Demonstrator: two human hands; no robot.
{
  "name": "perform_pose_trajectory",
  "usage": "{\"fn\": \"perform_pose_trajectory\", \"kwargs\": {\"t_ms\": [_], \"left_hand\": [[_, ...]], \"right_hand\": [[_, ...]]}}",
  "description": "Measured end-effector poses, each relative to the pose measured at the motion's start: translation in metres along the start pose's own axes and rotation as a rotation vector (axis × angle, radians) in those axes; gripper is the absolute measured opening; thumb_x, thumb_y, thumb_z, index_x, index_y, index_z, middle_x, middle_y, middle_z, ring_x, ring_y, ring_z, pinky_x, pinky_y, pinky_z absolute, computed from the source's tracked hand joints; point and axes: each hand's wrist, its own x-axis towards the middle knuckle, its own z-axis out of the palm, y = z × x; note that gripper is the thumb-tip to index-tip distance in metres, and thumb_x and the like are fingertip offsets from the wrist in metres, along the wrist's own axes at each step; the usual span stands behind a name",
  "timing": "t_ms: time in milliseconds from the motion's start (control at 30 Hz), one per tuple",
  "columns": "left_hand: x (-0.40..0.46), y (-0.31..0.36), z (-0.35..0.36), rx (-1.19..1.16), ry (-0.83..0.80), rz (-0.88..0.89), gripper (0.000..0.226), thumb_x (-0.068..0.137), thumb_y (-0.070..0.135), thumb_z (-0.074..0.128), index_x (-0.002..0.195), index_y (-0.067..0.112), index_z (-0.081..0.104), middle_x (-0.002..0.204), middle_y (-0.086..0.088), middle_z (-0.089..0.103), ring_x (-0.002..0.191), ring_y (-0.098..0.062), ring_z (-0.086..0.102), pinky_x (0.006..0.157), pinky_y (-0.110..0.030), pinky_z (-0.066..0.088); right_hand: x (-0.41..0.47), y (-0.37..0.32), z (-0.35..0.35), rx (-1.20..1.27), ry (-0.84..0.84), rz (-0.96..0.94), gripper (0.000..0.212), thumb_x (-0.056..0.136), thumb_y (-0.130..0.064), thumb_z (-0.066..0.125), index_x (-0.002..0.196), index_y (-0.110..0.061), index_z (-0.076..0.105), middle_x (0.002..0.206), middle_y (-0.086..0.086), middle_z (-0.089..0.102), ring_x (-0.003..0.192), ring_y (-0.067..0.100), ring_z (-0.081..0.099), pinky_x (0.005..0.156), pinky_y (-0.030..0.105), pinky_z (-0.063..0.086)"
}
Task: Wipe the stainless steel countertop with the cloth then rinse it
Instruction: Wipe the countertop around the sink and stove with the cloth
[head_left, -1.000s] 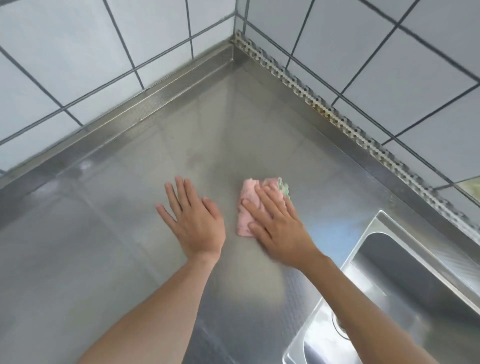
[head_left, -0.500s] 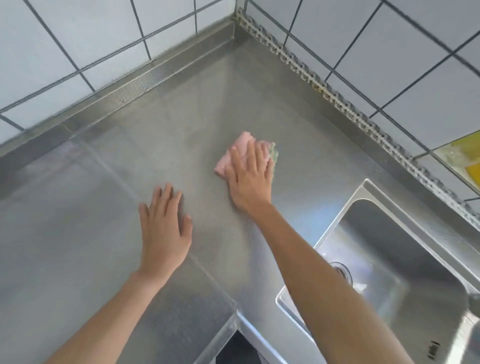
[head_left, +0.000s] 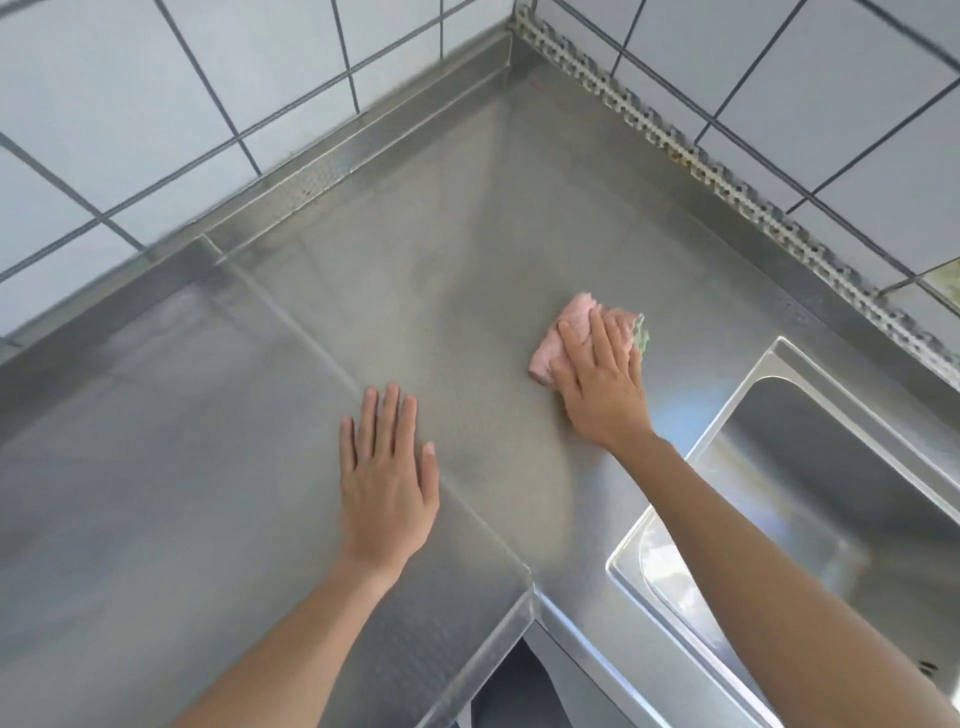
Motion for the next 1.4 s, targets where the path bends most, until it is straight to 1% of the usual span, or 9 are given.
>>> {"fn": "perform_pose_trajectory", "kwargs": {"t_ms": [100,267,467,533,633,767,1000,1200,1400], "left_hand": [[0.001,-0.002,-0.005,-0.015,-0.012,0.026,0.056,0.105,0.035,0.036,0.155,0.009,0.043,0.167,-0.011,0.032,0.159,-0.029,0.022,0.127,-0.054,0.021],[-0.027,-0.045,-0.014,0.064,-0.004,-0.141,0.061,0.103,0.042,0.035,0.154,0.01,0.043,0.166,-0.011,0.036,0.157,-0.028,0.027,0.124,-0.058,0.024],[-0.05,-0.071,-0.006,0.026,0.045,-0.078,0.06,0.102,0.036,0.036,0.156,0.01,0.04,0.169,-0.009,0.029,0.16,-0.027,0.017,0.128,-0.053,0.018],[-0.05,-0.071,-0.006,0.006,0.048,-0.086,0.06,0.102,0.037,0.037,0.157,0.011,0.039,0.169,-0.009,0.029,0.161,-0.027,0.016,0.128,-0.053,0.018],[-0.05,-0.071,-0.008,0.002,0.032,-0.086,0.06,0.103,0.039,0.034,0.158,0.012,0.037,0.169,-0.008,0.029,0.161,-0.026,0.015,0.129,-0.052,0.016],[-0.052,-0.07,-0.014,-0.001,0.032,-0.081,0.06,0.103,0.039,0.036,0.157,0.012,0.038,0.168,-0.009,0.031,0.16,-0.027,0.017,0.129,-0.052,0.017],[-0.051,-0.07,-0.015,-0.046,0.038,-0.07,0.059,0.101,0.038,0.038,0.154,0.011,0.041,0.164,-0.012,0.038,0.157,-0.031,0.025,0.128,-0.053,0.016],[-0.058,-0.064,-0.016,-0.112,0.014,-0.019,0.055,0.101,0.031,0.037,0.149,0.006,0.046,0.161,-0.015,0.042,0.155,-0.035,0.029,0.124,-0.06,0.017],[-0.122,0.01,-0.014,-0.215,-0.133,0.513,0.051,0.104,0.031,0.039,0.148,0.008,0.051,0.162,-0.008,0.042,0.156,-0.026,0.03,0.127,-0.052,0.022]], "right_hand": [[0.061,-0.071,0.007,0.043,-0.018,0.069,0.056,0.109,-0.047,0.03,0.163,-0.039,0.017,0.174,0.005,-0.005,0.16,0.027,-0.011,0.128,0.054,-0.004],[0.061,-0.18,0.045,-0.015,-0.076,-0.303,0.054,0.109,-0.046,0.032,0.161,-0.037,0.025,0.175,0.003,-0.001,0.16,0.023,-0.011,0.128,0.053,-0.006],[-0.06,-0.109,0.068,-0.064,-0.045,-0.623,0.053,0.108,-0.049,0.038,0.158,-0.034,0.037,0.172,0.006,0.019,0.161,0.026,0.008,0.129,0.053,0.012],[-0.095,-0.06,0.06,-0.084,-0.053,-0.578,0.055,0.108,-0.054,0.034,0.16,-0.037,0.033,0.173,0.003,0.017,0.161,0.023,0.008,0.128,0.054,0.018],[-0.105,-0.013,0.04,0.025,-0.04,-0.282,0.061,0.103,-0.059,0.031,0.16,-0.038,0.028,0.173,-0.001,0.011,0.161,0.022,0.004,0.125,0.058,0.02],[-0.089,-0.052,0.047,0.096,0.057,0.073,0.057,0.107,-0.046,0.04,0.161,-0.035,0.029,0.174,0.004,0.005,0.161,0.027,-0.003,0.128,0.054,0.004],[-0.179,-0.095,0.088,0.073,0.052,-0.132,0.055,0.106,-0.045,0.044,0.159,-0.034,0.035,0.173,0.002,0.014,0.161,0.027,0.003,0.129,0.049,0.007],[-0.284,-0.03,0.096,0.04,0.103,0.012,0.054,0.109,-0.044,0.035,0.161,-0.034,0.028,0.173,0.003,0.014,0.161,0.027,0.002,0.13,0.05,0.011],[-0.394,0.058,0.08,0.059,0.098,0.256,0.055,0.11,-0.047,0.025,0.163,-0.037,0.021,0.174,-0.002,0.004,0.161,0.018,-0.008,0.131,0.043,0.007]]}}
